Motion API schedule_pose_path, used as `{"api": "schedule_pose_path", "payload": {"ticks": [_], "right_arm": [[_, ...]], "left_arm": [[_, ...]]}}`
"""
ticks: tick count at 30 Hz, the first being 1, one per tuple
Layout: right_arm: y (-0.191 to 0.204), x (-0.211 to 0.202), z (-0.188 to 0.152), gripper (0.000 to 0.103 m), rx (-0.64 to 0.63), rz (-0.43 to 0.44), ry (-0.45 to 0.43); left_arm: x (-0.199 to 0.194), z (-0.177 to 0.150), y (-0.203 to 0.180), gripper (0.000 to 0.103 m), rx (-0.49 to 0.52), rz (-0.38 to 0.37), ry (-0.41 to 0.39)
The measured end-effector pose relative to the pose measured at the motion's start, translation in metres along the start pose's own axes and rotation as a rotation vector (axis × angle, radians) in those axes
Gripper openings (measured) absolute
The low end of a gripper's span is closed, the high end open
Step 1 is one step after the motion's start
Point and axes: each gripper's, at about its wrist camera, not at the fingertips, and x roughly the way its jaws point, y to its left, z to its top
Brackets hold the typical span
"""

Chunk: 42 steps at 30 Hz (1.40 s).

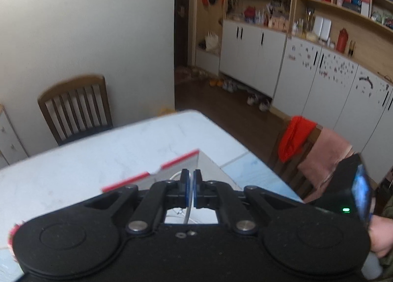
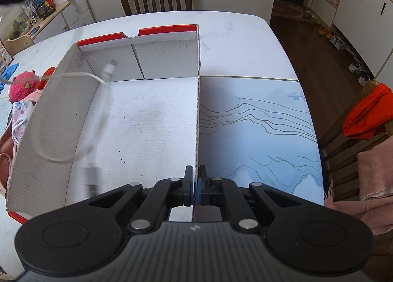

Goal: Organize objects
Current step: 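Carry the white cable into the shoebox and open the left gripper, then move the left gripper back to the pile toward the black cable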

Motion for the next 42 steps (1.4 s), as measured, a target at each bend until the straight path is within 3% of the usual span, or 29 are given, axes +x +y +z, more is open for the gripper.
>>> {"api": "schedule_pose_path", "payload": {"ticks": [10,21,27,31,42], "right_arm": [[0.001,0.003,0.001,0.003,-0.012,0.007,0.003],[0.000,0.006,0.002,0.003,-0.011,0.010,0.012],[0.001,0.006,0.002,0.003,-0.005,0.008,0.018],[0.002,0.006,0.002,0.003,-0.003,0.009,0.019],[0.001,0.007,0.004,0.002,-0.005,0.002,0.022]], "left_arm": [[0.062,-0.028,-0.003,0.000,0.024,-0.004,0.105],[0.107,-0.062,-0.007,0.005,0.024,-0.064,0.336],[0.119,-0.078,-0.004,0.015,-0.020,-0.100,0.420],[0.119,-0.083,-0.003,0.029,-0.019,-0.099,0.447],[0.083,-0.081,0.001,0.068,-0.051,-0.062,0.377]]}}
